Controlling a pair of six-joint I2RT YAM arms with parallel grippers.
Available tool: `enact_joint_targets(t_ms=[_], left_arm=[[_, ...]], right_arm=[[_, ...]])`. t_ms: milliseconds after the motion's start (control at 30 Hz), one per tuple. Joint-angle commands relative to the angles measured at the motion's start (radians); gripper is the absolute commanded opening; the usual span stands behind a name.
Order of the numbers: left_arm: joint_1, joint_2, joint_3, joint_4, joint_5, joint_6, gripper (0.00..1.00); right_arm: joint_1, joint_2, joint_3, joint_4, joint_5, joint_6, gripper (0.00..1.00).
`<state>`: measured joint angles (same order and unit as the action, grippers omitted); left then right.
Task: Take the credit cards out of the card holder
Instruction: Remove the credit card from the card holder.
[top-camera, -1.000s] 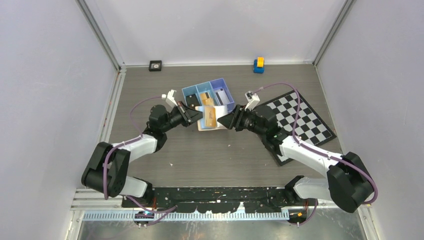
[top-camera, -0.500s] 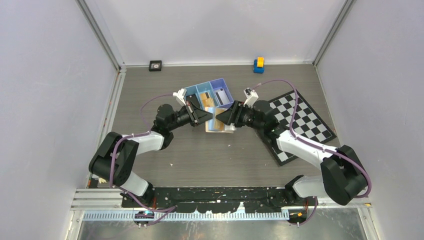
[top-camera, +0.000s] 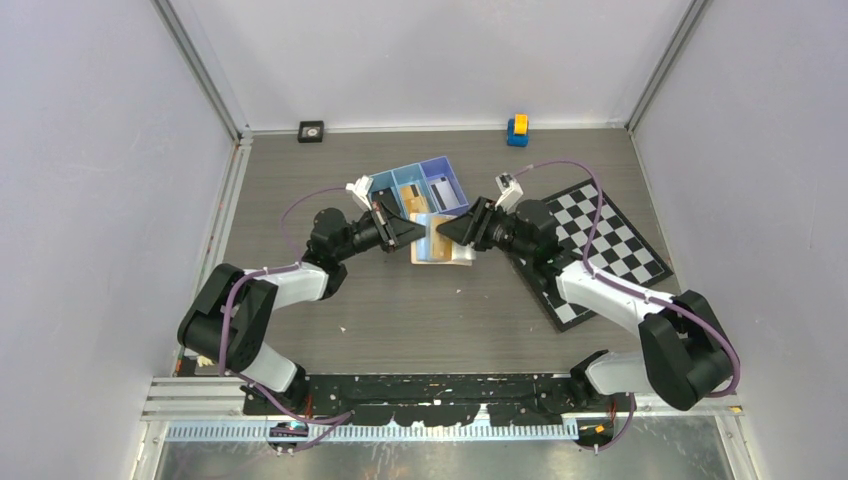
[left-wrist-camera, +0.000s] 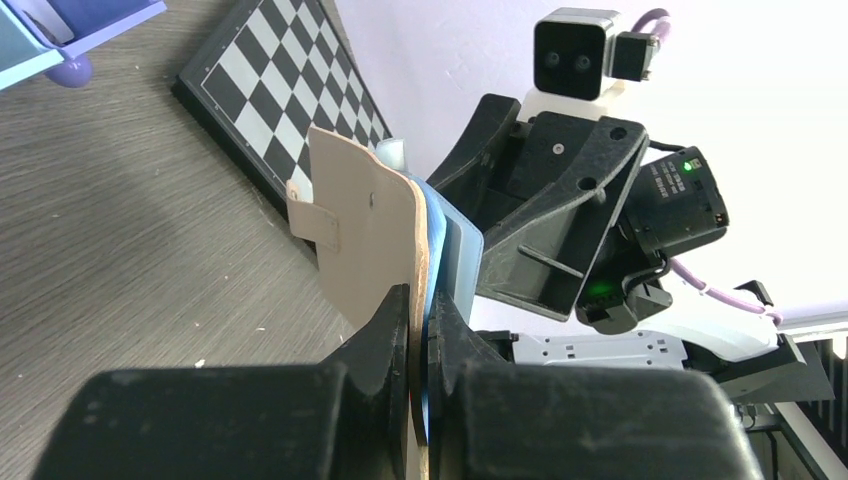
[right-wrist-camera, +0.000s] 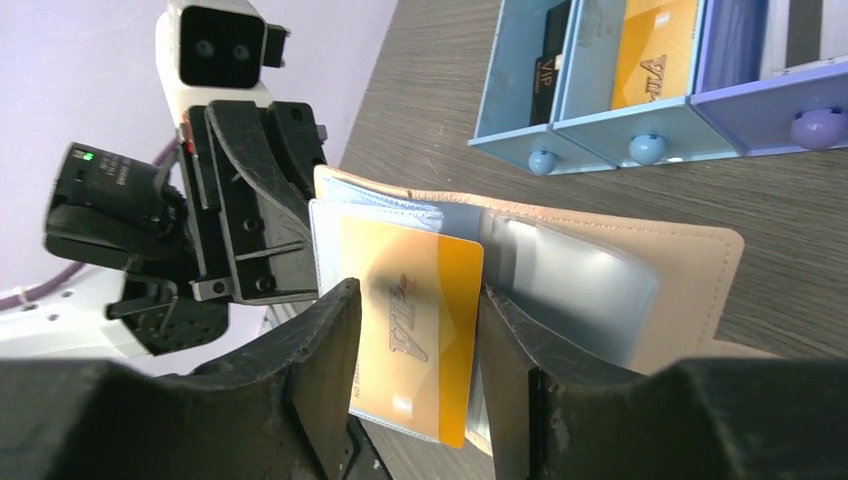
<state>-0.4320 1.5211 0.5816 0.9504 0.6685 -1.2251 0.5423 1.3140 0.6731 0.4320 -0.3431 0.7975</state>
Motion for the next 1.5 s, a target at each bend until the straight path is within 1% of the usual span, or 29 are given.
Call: enact_joint_targets(t_ms=[0, 133, 200, 300, 400, 567, 667, 733, 833, 1000, 1200, 1233, 1300, 1400, 1467], left_arm=[[0.007, -0.004, 0.025, 0.114, 0.033, -0.021, 0.0], [0.036, 0.007, 0.008, 0.164, 0.034, -0.052, 0.0], [0.05, 0.031, -0.005, 0.228, 0.036, -0.09, 0.0], [0.055, 0.066, -0.008, 0.34, 0.051, -0.146, 0.0], [0.056, 0.098, -0.007, 0.401, 0.055, -0.185, 0.0], [0.056, 0.101, -0.005, 0.411, 0.058, -0.193, 0.0], [0.06, 0.097, -0.009, 0.409, 0.054, -0.192, 0.0], [0.065, 0.099, -0.012, 0.412, 0.054, -0.196, 0.0], [0.07, 0.103, -0.016, 0.43, 0.052, -0.207, 0.0], [0.07, 0.099, -0.016, 0.433, 0.052, -0.207, 0.09], [0.07, 0.103, -0.015, 0.433, 0.054, -0.207, 0.09], [0.07, 0.105, -0.015, 0.435, 0.055, -0.21, 0.09], [0.07, 0.106, -0.014, 0.443, 0.056, -0.214, 0.05], [0.07, 0.105, -0.015, 0.445, 0.057, -0.217, 0.01], [0.07, 0.104, -0.014, 0.445, 0.058, -0.219, 0.0]], right_arm=[[-0.015, -0.004, -0.025, 0.174, -0.081, 0.069, 0.49], [-0.018, -0.005, -0.035, 0.196, -0.087, 0.08, 0.45], [-0.02, 0.002, -0.036, 0.215, -0.097, 0.092, 0.43], [-0.026, 0.022, -0.038, 0.249, -0.116, 0.123, 0.38], [-0.036, 0.046, -0.044, 0.3, -0.141, 0.159, 0.35], [-0.049, 0.075, -0.052, 0.368, -0.171, 0.204, 0.26], [-0.059, 0.08, -0.064, 0.407, -0.18, 0.225, 0.23], [-0.065, 0.079, -0.072, 0.423, -0.179, 0.235, 0.21], [-0.071, 0.08, -0.073, 0.43, -0.181, 0.242, 0.15], [-0.072, 0.095, -0.069, 0.449, -0.199, 0.252, 0.01], [-0.072, 0.123, -0.066, 0.505, -0.229, 0.284, 0.0], [-0.072, 0.129, -0.064, 0.512, -0.234, 0.29, 0.02], [-0.071, 0.142, -0.059, 0.519, -0.244, 0.296, 0.12], [-0.072, 0.169, -0.057, 0.564, -0.265, 0.321, 0.21], [-0.071, 0.182, -0.054, 0.589, -0.273, 0.339, 0.28]])
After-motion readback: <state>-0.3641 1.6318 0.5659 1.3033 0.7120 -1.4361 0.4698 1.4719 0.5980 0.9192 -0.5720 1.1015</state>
